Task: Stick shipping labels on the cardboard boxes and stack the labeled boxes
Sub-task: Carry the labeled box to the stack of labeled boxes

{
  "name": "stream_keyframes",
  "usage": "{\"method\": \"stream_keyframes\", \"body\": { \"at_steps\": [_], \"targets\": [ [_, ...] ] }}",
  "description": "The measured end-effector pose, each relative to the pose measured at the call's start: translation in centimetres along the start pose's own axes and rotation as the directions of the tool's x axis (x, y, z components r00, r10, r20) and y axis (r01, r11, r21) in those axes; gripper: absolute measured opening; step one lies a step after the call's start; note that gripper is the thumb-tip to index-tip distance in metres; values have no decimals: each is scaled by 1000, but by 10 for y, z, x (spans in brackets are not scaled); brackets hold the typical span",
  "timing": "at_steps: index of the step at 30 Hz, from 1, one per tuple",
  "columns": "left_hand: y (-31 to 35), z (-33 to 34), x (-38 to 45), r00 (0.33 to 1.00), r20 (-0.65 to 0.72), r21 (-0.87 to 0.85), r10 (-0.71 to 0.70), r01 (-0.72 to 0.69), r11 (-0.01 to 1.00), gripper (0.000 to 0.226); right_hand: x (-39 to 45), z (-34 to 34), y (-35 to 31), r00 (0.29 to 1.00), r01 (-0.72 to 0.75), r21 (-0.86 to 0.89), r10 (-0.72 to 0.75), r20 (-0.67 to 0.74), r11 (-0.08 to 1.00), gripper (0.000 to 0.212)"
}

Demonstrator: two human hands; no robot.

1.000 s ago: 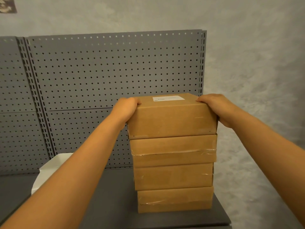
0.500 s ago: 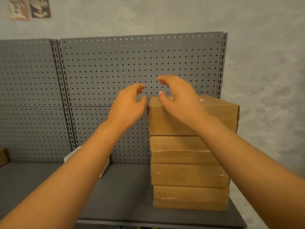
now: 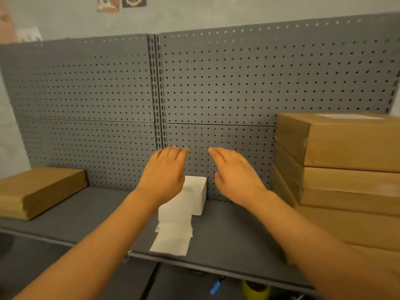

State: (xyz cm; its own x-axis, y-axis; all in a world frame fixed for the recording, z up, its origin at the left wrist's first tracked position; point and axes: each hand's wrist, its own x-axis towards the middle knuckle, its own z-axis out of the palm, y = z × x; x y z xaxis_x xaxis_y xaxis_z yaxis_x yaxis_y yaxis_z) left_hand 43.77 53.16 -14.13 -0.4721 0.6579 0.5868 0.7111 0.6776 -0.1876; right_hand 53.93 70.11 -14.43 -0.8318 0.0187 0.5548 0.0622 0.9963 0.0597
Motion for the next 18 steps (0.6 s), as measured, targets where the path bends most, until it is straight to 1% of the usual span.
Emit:
{"method": "stream_keyframes", "body": {
  "at_steps": [3,7,13,18],
  "targets": [
    [-52,15,-14,997,76,86,26,-32,996,58,18,29,-33,997,-41,-1,41,63,999,64],
    [-115,32,-32,989,145,107,20,-35,994,60,41,59,-79,994,-67,7,66,85,998,64],
    [-181,47,-45,987,162,88,14,-28,996,56,78,87,-130,992,-86,47,81,98,995,63],
    [-220,56,-55,988,146,109,-44,28,994,56,111,107,-158,995,-20,56,14,100,998,62]
  ]
}}
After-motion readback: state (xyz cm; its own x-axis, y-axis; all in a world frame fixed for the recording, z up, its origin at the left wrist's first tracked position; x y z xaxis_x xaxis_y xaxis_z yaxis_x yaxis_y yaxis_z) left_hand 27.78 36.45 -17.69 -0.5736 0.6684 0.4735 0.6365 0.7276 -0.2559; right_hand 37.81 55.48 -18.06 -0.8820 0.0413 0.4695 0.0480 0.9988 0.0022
